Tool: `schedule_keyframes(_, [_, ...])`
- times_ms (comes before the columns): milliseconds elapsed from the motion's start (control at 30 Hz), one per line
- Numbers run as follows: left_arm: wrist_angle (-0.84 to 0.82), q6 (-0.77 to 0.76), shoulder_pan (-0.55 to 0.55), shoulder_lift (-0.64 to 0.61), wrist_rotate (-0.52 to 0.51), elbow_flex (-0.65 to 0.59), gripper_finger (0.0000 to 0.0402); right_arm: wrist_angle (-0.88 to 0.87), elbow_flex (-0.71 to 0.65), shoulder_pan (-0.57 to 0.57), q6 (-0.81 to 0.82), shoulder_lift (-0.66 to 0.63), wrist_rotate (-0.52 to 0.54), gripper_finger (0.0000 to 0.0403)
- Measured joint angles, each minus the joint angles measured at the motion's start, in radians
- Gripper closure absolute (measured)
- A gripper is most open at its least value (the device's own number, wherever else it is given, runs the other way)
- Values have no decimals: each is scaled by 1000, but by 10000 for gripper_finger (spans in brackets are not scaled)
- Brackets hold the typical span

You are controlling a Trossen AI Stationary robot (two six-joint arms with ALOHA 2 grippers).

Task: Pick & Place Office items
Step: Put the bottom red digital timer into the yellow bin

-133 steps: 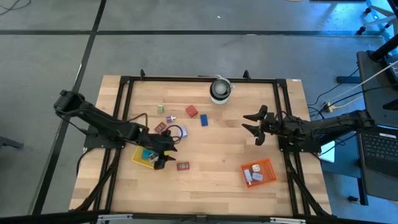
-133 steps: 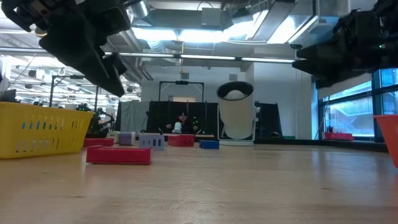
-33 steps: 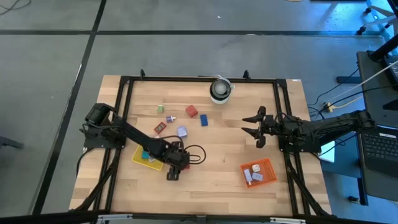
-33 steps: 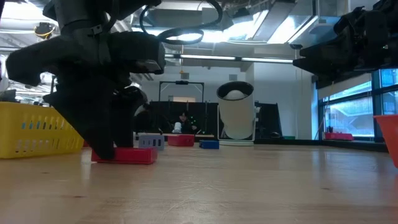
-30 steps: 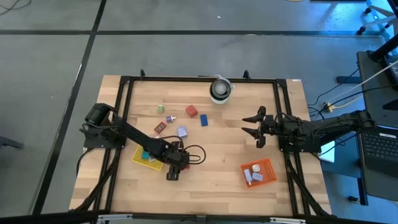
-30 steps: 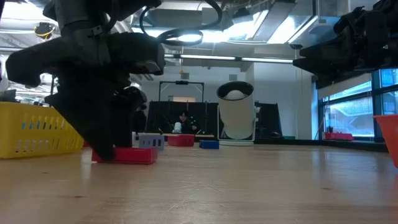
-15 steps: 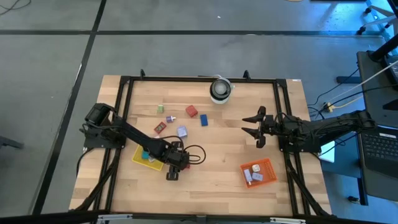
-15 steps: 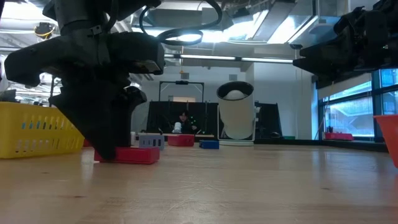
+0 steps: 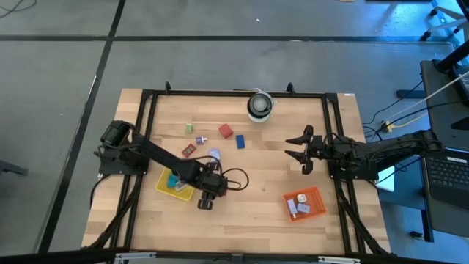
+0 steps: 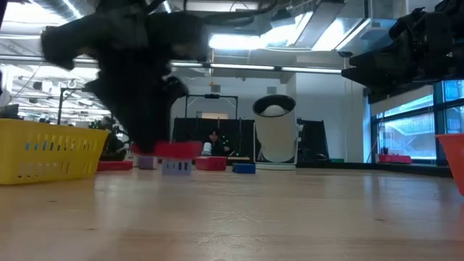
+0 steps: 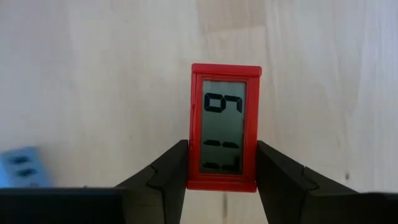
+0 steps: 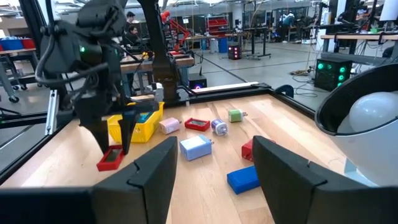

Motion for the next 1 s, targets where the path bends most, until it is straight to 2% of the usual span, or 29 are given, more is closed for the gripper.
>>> schedule_keyframes(233, [-162, 59, 51, 0, -7, 109, 246, 0, 0, 0, 0, 0, -26, 193])
schedule_keyframes(400, [-353, 67, 69, 0, -31, 194, 247, 0, 0, 0, 0, 0, -51, 193])
schedule_keyframes(667, [-627, -1, 52, -7, -39, 319, 245, 0, 0, 0, 0, 0, -51, 193])
schedule_keyframes(833, [-674, -56, 19, -53, -97, 320, 251, 0, 0, 0, 0, 0, -51, 193])
schedule_keyframes(1000, [-665, -116, -12, -155, -185, 320, 250, 0, 0, 0, 1, 0, -51, 193])
